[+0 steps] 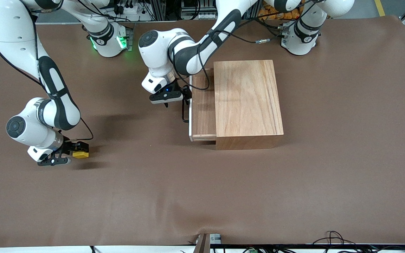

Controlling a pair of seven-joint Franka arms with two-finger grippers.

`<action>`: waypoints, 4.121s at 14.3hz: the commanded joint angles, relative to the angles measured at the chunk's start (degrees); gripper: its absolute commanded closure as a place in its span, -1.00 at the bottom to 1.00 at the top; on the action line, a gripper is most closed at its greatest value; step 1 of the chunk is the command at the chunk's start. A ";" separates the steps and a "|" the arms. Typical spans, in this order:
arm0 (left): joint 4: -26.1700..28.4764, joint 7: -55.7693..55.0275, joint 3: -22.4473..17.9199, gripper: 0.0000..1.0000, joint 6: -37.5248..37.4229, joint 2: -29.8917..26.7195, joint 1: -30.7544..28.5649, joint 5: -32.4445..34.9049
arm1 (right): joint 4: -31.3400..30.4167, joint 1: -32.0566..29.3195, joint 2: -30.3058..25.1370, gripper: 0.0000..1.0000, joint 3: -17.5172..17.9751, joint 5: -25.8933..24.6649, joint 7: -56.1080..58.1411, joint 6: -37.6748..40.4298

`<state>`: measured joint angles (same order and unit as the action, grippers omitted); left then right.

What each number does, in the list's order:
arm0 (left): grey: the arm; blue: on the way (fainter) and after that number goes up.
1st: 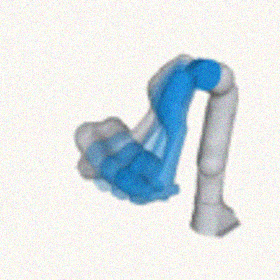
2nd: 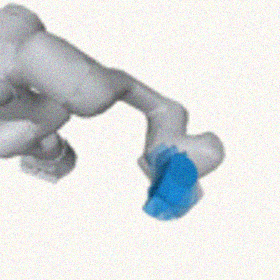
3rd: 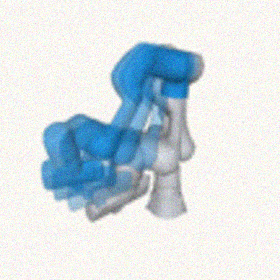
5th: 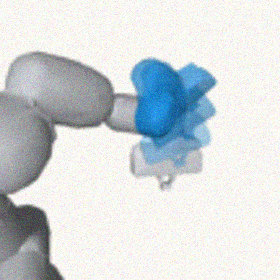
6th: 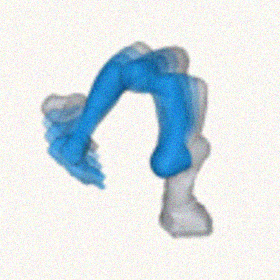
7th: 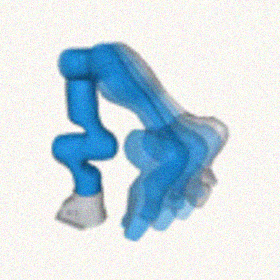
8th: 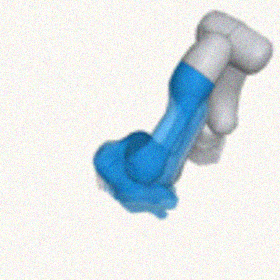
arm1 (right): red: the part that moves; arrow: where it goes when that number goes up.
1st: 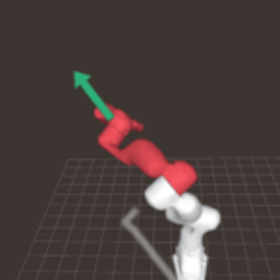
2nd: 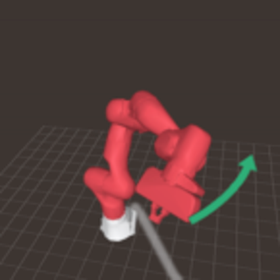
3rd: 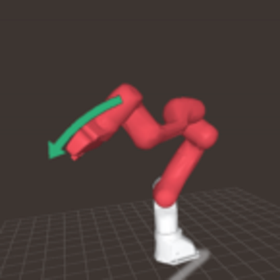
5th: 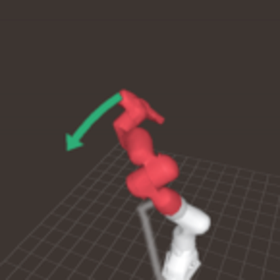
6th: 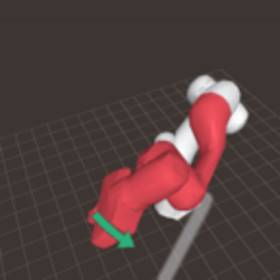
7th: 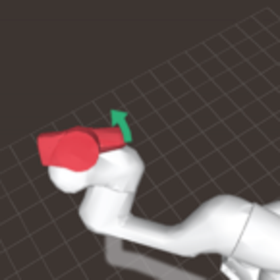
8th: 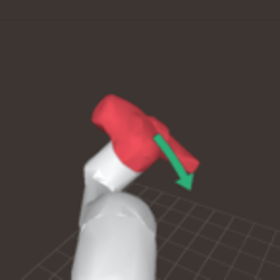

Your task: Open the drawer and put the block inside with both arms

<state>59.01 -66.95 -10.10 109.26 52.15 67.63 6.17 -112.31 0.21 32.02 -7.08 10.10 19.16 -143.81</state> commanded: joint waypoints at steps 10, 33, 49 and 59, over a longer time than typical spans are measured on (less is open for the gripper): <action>0.57 -0.63 -1.50 -1.00 -6.42 -11.08 0.31 1.21 | -0.36 0.14 -0.38 0.04 0.32 0.97 -1.41 -0.42; 26.94 64.23 -1.06 -1.00 -27.96 -55.05 -52.78 -5.82 | 36.20 -0.39 -11.09 1.00 0.05 0.18 -3.32 59.50; 22.55 63.61 -1.50 -1.00 -25.51 -50.39 -53.39 -6.17 | 28.83 34.14 -13.30 1.00 1.46 4.13 -29.32 46.17; 23.25 64.58 -1.24 -1.00 -25.15 -51.19 -54.88 -6.26 | 20.13 47.33 -12.78 1.00 1.28 3.61 -51.83 32.21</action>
<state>82.44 -2.72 -11.87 83.98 1.18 13.90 0.74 -89.59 45.35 20.05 -4.98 13.52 -28.53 -108.23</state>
